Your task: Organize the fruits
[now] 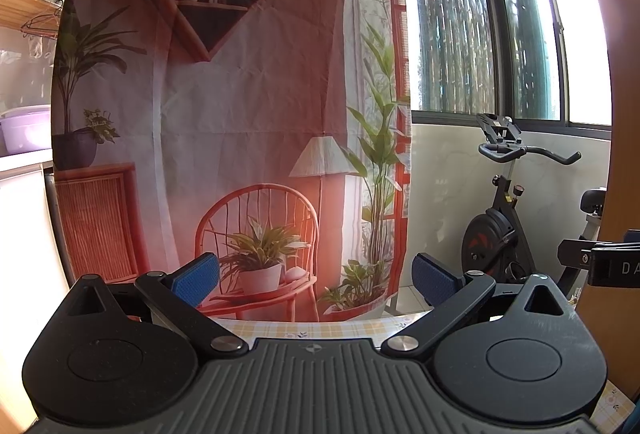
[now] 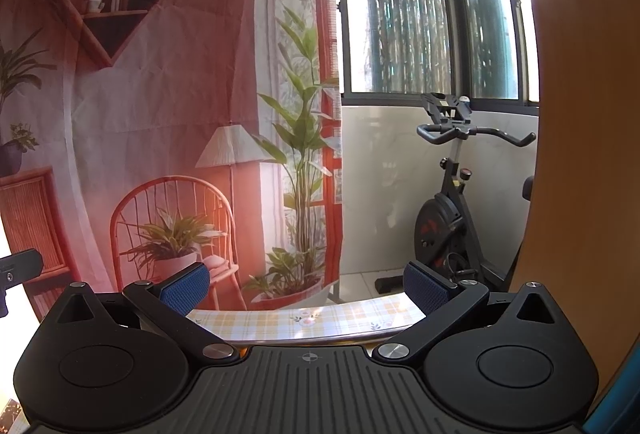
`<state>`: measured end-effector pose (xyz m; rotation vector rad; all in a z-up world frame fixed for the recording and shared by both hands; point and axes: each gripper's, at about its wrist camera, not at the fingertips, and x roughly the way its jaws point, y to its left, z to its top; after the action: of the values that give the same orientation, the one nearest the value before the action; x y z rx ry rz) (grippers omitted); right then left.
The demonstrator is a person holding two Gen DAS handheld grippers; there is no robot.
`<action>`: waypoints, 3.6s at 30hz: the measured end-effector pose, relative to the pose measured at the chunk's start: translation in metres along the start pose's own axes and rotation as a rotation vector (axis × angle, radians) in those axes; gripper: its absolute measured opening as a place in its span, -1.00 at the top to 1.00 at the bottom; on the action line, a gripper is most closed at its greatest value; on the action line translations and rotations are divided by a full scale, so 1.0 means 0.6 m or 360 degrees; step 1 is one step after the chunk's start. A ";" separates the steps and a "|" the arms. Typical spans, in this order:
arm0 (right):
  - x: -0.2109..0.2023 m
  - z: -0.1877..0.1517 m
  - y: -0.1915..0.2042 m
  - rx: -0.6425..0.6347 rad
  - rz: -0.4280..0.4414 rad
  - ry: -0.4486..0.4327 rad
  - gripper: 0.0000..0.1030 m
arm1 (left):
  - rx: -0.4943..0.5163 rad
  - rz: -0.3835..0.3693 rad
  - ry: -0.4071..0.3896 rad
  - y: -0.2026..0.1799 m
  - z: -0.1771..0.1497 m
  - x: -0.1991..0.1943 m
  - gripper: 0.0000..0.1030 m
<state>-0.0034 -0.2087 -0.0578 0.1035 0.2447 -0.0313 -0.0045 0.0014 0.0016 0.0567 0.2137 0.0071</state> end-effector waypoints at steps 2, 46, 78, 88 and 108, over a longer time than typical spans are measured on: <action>-0.001 0.000 0.000 -0.0001 -0.0002 -0.0002 -1.00 | 0.0001 -0.0001 -0.0005 0.000 0.000 -0.001 -1.00; -0.017 0.005 -0.011 0.0013 -0.0016 -0.0031 -1.00 | 0.0016 -0.0021 -0.0014 -0.002 -0.004 -0.010 -1.00; 0.283 -0.179 -0.054 0.0024 0.0065 0.0335 -1.00 | -0.0224 0.0045 0.0652 0.149 -0.214 0.318 -0.71; 0.358 -0.254 -0.055 0.0048 0.0130 0.0508 -0.99 | -0.0127 -0.0006 0.0683 0.139 -0.248 0.361 -0.70; 0.425 -0.286 -0.076 0.0090 0.0095 0.0580 -0.91 | 0.0085 -0.0388 0.0770 0.058 -0.316 0.460 -0.47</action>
<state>0.2008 -0.2404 -0.2898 0.1727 0.6049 0.0409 0.2252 0.0502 -0.2400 0.0813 0.7034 -0.2296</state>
